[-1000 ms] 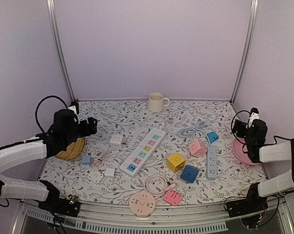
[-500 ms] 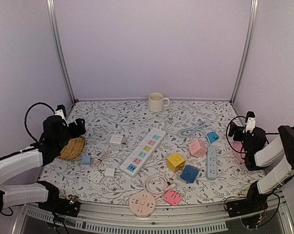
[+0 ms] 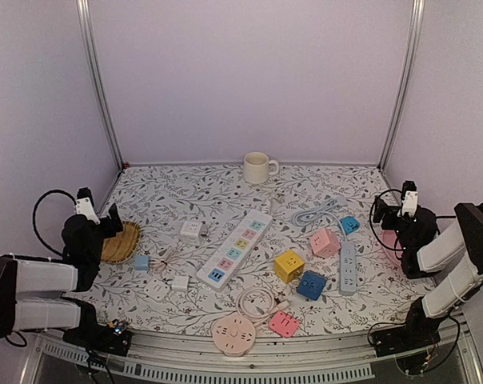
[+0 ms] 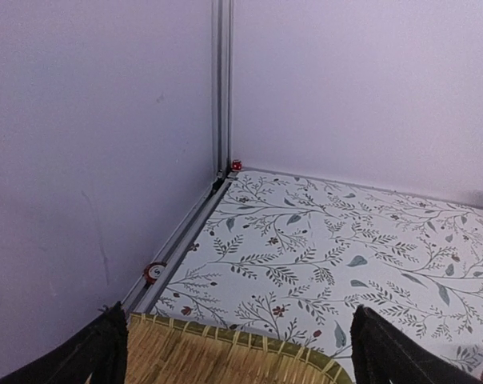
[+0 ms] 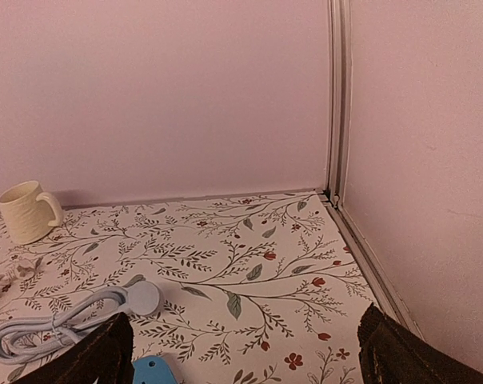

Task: Pull the plug off the socket

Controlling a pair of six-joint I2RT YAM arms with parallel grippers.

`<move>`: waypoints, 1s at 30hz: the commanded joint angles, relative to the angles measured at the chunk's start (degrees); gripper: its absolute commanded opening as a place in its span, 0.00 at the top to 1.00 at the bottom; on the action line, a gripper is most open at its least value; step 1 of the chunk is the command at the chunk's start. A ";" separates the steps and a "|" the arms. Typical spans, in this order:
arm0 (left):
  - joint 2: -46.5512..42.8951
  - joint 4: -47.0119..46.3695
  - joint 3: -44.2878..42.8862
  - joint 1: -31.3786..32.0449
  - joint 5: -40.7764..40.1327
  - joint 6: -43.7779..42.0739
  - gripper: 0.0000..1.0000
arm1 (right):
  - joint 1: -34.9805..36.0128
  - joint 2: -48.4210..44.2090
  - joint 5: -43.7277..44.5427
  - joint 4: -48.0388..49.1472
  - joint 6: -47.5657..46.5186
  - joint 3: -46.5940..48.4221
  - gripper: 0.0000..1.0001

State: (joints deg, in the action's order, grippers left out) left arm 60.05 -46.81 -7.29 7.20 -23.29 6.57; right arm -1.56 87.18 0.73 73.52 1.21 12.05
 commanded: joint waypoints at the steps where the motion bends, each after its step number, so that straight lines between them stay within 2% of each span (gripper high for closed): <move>1: 8.89 -22.53 1.75 -3.33 3.33 -4.66 0.03 | -0.11 0.45 -0.77 1.23 -0.42 1.06 0.01; 4: 18.02 -34.56 2.16 -3.82 3.90 -6.29 0.03 | -0.11 0.61 -1.67 -0.41 -0.59 1.95 0.01; 7: 25.94 -40.77 0.86 -4.49 5.47 -6.66 0.03 | -0.10 0.58 -2.10 -0.52 -0.60 2.09 0.01; 9: 27.77 -38.45 -0.45 -4.48 6.82 -6.41 0.03 | -0.10 0.63 -2.83 -0.66 -0.59 2.20 0.01; 11: 29.42 -42.08 0.03 -4.63 7.22 -6.97 0.03 | -0.06 0.63 -2.93 -0.71 -0.60 2.23 0.01; 17: 28.83 -33.07 -4.09 -4.57 12.05 -8.37 0.03 | -0.09 0.63 -3.02 -0.71 -0.60 2.23 0.01; 20: 29.08 -29.48 -6.35 -4.61 11.83 -8.44 0.03 | -0.09 0.72 -3.05 -0.77 -0.60 2.25 0.01; 30: 29.07 -29.73 -6.11 -4.57 11.74 -8.40 0.03 | -0.06 0.74 -5.81 -1.22 -3.14 2.58 0.01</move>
State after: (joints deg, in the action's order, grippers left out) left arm 88.79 -77.21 -13.08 3.20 -12.19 -0.95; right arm -1.56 87.24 -2.85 73.12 0.10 13.56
